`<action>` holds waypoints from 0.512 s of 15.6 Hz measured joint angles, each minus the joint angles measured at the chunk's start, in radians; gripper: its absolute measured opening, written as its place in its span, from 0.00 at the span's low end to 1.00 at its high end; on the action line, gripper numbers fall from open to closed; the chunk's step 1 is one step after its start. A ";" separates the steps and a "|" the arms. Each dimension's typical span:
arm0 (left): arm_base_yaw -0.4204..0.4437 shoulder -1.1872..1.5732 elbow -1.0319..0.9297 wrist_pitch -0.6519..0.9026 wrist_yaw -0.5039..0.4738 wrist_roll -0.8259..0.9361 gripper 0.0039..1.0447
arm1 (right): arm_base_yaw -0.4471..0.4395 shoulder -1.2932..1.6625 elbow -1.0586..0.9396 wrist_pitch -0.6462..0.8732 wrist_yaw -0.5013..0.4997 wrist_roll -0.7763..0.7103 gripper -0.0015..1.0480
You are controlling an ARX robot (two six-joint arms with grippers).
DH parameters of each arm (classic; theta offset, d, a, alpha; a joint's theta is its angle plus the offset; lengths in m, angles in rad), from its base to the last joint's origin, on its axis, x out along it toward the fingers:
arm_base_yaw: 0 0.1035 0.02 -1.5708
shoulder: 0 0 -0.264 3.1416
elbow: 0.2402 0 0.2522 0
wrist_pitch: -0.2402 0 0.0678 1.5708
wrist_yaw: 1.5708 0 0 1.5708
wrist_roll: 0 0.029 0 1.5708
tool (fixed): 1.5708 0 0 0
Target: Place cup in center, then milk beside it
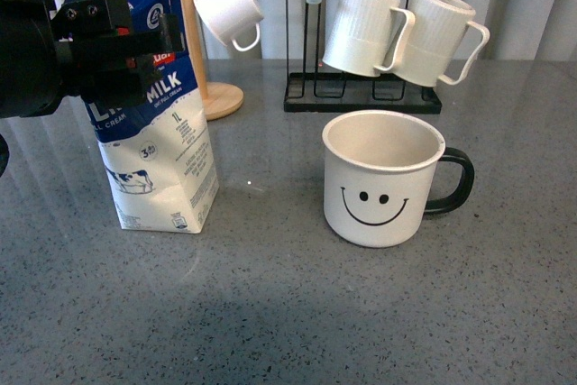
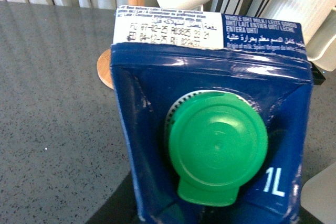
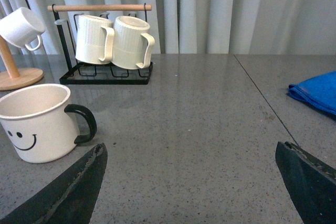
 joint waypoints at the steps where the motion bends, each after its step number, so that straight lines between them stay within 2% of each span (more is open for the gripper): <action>1: -0.007 0.000 0.000 0.003 -0.010 0.001 0.26 | 0.000 0.000 0.000 0.000 0.000 0.000 0.94; 3: -0.014 -0.001 0.000 0.003 -0.029 0.001 0.10 | 0.000 0.000 0.000 0.000 0.000 0.000 0.94; 4: -0.020 -0.006 0.000 0.002 -0.035 -0.001 0.05 | 0.000 0.000 0.000 0.000 0.000 0.000 0.94; 8: -0.085 -0.072 -0.005 -0.016 -0.121 -0.019 0.03 | 0.000 0.000 0.000 0.000 0.000 0.000 0.94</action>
